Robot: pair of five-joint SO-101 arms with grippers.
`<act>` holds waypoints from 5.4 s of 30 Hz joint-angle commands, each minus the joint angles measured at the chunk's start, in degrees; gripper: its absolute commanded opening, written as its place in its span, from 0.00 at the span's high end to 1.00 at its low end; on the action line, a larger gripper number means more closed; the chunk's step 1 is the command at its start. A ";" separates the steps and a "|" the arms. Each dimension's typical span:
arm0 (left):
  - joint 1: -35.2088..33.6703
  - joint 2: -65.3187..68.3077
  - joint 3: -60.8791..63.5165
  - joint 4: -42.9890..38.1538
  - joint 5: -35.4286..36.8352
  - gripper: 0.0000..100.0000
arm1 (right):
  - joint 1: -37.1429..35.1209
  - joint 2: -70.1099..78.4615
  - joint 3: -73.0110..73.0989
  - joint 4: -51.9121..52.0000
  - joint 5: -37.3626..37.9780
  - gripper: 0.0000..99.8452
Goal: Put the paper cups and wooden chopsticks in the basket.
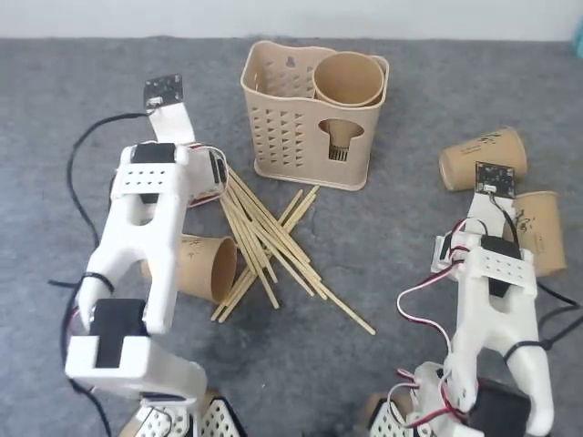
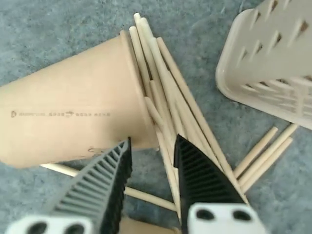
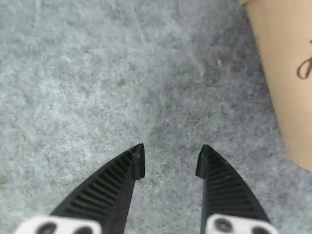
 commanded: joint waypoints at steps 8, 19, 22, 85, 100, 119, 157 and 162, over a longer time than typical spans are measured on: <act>-8.70 -0.44 -2.24 0.00 0.35 0.87 | -0.48 -1.89 -0.35 -1.01 1.05 0.81; -15.38 -0.62 -3.74 0.09 0.44 0.87 | -0.48 -1.89 -0.35 -1.01 1.05 0.81; -18.46 -0.53 -5.05 0.09 0.35 0.87 | -0.48 -1.89 -0.35 -1.01 1.05 0.81; -23.03 -0.35 -48.92 32.79 12.57 0.99 | -0.48 -1.89 0.26 -1.01 1.05 0.81; 10.11 0.09 -78.90 33.23 20.40 0.99 | -0.48 -1.89 1.14 -2.86 1.05 0.81; 25.41 0.18 -51.12 3.52 20.66 0.99 | -1.71 -1.89 1.23 -3.82 1.14 0.81; 1.49 -5.98 -55.87 38.95 11.34 0.79 | -2.77 1.98 -1.23 -0.22 5.19 0.81; -8.26 -16.53 -38.81 37.89 9.23 0.80 | -8.66 -1.45 0.53 3.56 8.70 0.81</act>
